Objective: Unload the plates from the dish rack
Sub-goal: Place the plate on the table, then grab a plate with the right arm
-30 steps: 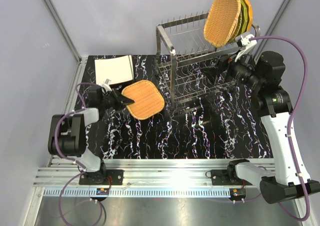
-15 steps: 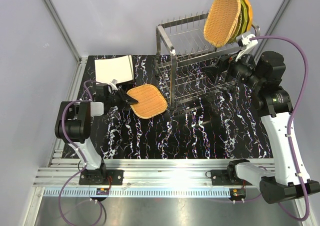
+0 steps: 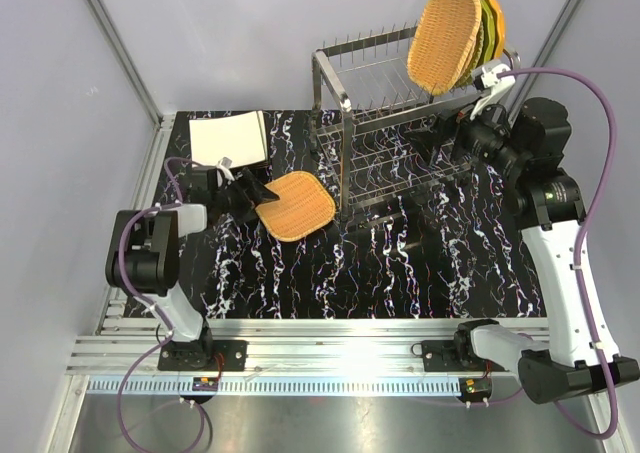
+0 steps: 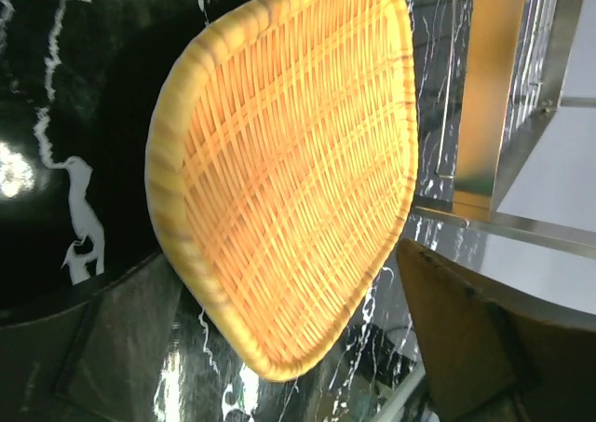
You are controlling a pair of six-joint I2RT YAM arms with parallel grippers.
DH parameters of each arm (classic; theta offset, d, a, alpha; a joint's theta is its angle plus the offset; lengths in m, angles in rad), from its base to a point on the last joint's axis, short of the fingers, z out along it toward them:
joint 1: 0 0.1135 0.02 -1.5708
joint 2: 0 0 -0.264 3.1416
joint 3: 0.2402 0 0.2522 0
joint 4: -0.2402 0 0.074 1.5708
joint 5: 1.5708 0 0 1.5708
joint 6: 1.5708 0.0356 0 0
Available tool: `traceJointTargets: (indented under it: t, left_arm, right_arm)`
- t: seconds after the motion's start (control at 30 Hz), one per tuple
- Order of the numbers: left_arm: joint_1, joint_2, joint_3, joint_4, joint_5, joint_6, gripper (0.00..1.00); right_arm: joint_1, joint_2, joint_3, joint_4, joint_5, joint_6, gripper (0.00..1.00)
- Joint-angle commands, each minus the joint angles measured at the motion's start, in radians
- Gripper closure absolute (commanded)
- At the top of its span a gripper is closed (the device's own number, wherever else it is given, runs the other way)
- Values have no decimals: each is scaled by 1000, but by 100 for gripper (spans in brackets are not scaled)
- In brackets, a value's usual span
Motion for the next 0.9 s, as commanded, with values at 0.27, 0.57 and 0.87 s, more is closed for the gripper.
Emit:
traceJointTargets:
  t: [0.27,0.57,0.87]
  left_arm:
    - [-1,-296,-22,-205,-303,200,1]
    - [3,-498,-33,-371,-477,292,1]
    - [18,-789,-39,-504,-609,292,1]
  right_arm:
    - [-9,98,246,-82,48,-19,0]
    - [-10,161,367,-115,116,10,0]
    - [-12,222,466,-127,202,10,0]
